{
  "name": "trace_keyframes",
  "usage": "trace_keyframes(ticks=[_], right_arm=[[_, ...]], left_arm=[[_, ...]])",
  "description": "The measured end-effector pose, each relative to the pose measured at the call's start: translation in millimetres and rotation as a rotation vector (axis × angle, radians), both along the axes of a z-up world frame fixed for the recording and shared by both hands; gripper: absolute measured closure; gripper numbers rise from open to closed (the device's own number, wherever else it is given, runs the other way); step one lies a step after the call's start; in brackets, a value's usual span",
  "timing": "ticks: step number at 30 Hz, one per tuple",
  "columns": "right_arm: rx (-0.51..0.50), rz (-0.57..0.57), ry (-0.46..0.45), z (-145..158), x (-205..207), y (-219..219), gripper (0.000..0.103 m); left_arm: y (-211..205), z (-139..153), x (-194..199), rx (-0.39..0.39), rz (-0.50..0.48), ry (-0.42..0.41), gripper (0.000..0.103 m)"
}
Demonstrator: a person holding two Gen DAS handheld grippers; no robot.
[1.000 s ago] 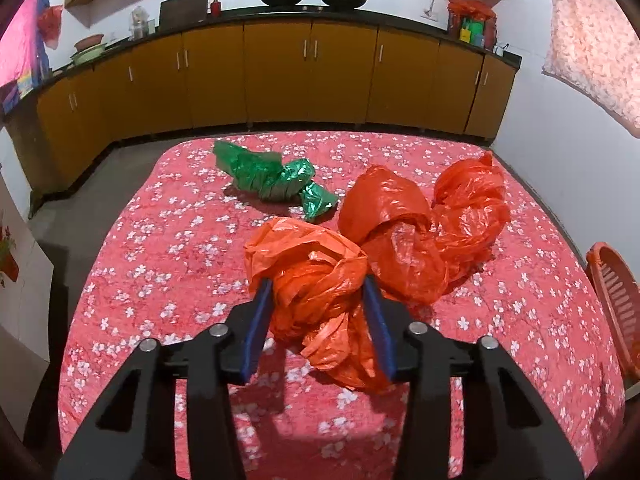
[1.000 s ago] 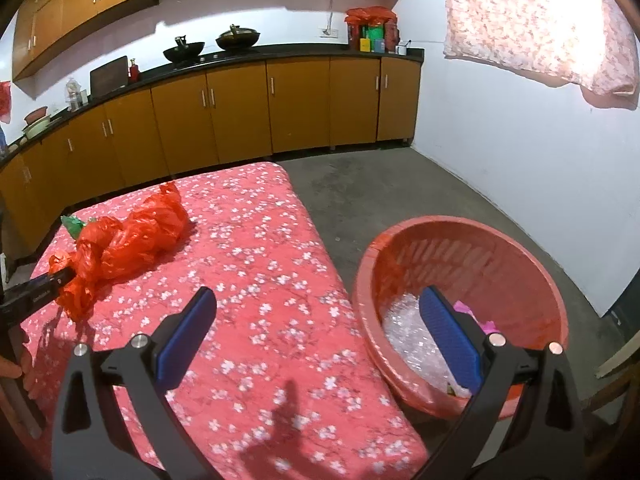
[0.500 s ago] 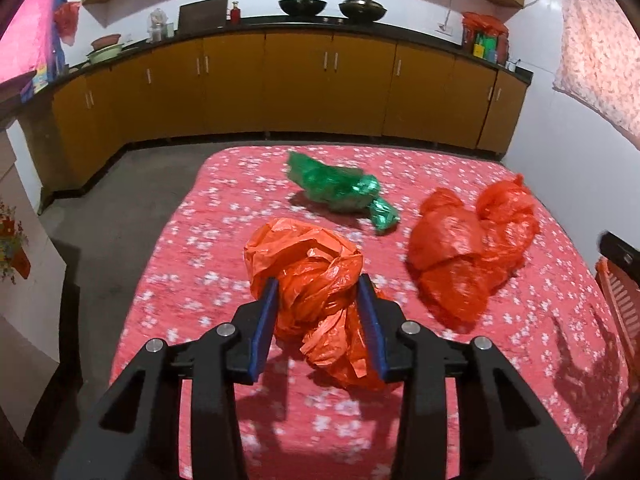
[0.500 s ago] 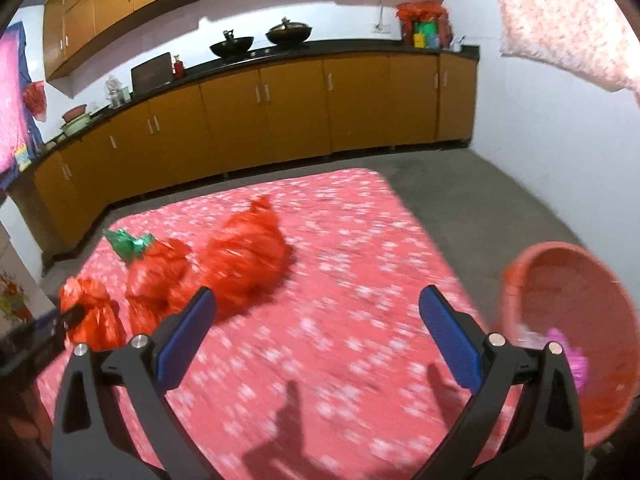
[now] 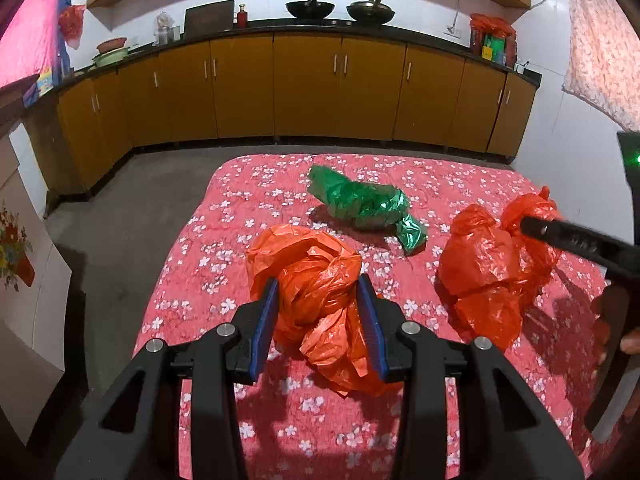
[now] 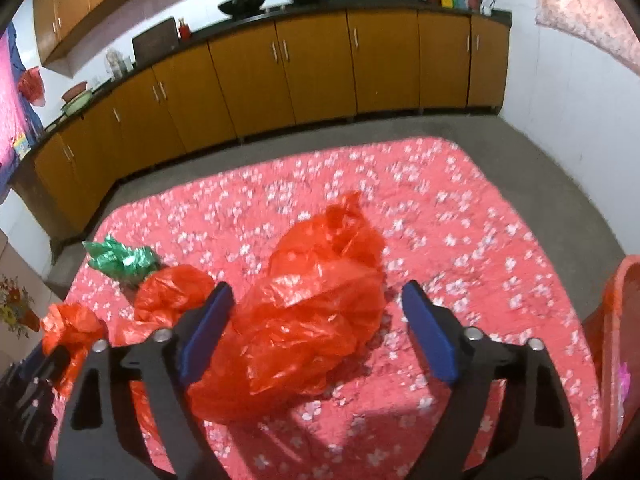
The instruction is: Collect trash
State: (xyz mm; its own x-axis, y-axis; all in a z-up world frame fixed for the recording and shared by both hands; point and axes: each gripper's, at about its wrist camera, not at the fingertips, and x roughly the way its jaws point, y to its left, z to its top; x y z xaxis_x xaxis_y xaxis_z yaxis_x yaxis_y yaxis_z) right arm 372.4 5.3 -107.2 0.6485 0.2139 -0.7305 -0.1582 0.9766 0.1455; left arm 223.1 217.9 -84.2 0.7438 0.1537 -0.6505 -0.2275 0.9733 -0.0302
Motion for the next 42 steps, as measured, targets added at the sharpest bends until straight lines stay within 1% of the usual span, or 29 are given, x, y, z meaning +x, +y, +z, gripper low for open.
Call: trace_keyframes(ticks=[2,3,5,6,8,11,17,23,29,35,42], right_arm=[[0.015,0.008,0.021,-6,-2,-3,0.034],[0.019,0.013,0.029,-9,-4,-5,0.037],[0.029,0.028,0.039,-13,-8,-9,0.048],[0.041,0.033,0.041,-14,-11,-12,0.050],[0.061,0.041,0.045,-15,-16,-18,0.059],[0.061,0.034,0.039,-12,-23,-27,0.062],[0.053,-0.017,0.013,1,-50,-64,0.062],[0.027,-0.072,-0.043,26,-93,-107,0.062],[0.004,-0.102,-0.102,50,-135,-137,0.062],[0.002,-0.141,-0.142,70,-169,-167,0.062],[0.003,-0.193,-0.176,88,-196,-200,0.062]], left_arm=[[-1,1,0,0.004,-0.005,-0.002,0.063],[-2,1,0,0.006,-0.005,-0.002,0.063],[-4,1,-1,0.007,-0.010,-0.001,0.063],[-6,2,-1,0.006,-0.011,-0.001,0.063],[-9,4,-3,0.005,-0.015,-0.002,0.063],[-15,10,-6,0.004,-0.024,-0.007,0.063],[-33,30,-16,0.010,-0.061,-0.040,0.063],[-58,47,-28,0.000,-0.113,-0.067,0.063],[-88,59,-46,-0.004,-0.183,-0.086,0.063],[-113,70,-62,-0.005,-0.246,-0.106,0.063],[-145,82,-73,0.000,-0.310,-0.129,0.063]])
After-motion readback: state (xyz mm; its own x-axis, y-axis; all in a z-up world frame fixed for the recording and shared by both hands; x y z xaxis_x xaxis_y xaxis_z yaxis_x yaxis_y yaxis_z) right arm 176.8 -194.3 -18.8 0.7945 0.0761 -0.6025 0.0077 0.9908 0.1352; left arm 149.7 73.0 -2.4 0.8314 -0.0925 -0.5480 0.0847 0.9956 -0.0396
